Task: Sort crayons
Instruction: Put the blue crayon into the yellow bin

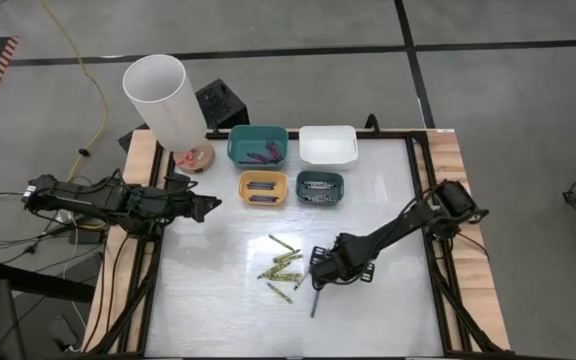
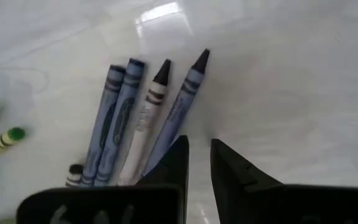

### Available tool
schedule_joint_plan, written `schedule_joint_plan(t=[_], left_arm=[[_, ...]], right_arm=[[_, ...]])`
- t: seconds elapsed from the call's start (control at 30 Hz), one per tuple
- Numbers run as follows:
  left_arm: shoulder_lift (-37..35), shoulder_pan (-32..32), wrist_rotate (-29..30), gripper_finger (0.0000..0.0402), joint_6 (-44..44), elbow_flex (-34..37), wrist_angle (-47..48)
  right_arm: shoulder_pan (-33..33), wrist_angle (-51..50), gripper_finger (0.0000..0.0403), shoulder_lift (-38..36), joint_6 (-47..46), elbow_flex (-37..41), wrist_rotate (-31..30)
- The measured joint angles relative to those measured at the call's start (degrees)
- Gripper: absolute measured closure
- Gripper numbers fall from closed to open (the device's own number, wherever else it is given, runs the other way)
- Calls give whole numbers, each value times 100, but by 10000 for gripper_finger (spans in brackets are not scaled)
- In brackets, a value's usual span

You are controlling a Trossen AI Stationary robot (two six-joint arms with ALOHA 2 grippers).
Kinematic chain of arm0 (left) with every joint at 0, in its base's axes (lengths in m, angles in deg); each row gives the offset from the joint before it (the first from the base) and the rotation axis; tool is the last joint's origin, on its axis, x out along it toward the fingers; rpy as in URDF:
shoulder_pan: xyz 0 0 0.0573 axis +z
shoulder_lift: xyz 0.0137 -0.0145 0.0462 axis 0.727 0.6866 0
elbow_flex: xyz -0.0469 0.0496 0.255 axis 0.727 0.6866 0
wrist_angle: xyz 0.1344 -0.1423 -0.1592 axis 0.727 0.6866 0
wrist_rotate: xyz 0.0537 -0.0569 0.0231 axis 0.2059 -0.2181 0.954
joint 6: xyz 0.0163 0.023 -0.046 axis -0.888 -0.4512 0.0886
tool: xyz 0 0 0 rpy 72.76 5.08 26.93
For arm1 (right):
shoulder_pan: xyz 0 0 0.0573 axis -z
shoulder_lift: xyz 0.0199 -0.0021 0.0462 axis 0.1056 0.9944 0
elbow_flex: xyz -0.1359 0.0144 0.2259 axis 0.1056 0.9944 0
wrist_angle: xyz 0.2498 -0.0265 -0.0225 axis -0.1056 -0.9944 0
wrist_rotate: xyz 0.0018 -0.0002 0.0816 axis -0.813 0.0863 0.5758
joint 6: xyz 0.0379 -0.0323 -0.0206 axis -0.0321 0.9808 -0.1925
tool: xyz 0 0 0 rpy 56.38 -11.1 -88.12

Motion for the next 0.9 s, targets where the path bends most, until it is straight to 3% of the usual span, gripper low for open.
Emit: schedule_joint_plan(t=[0.9], left_arm=[[0, 0, -156, 242, -225, 0, 2]], right_arm=[[330, -302, 341, -80, 68, -179, -179]])
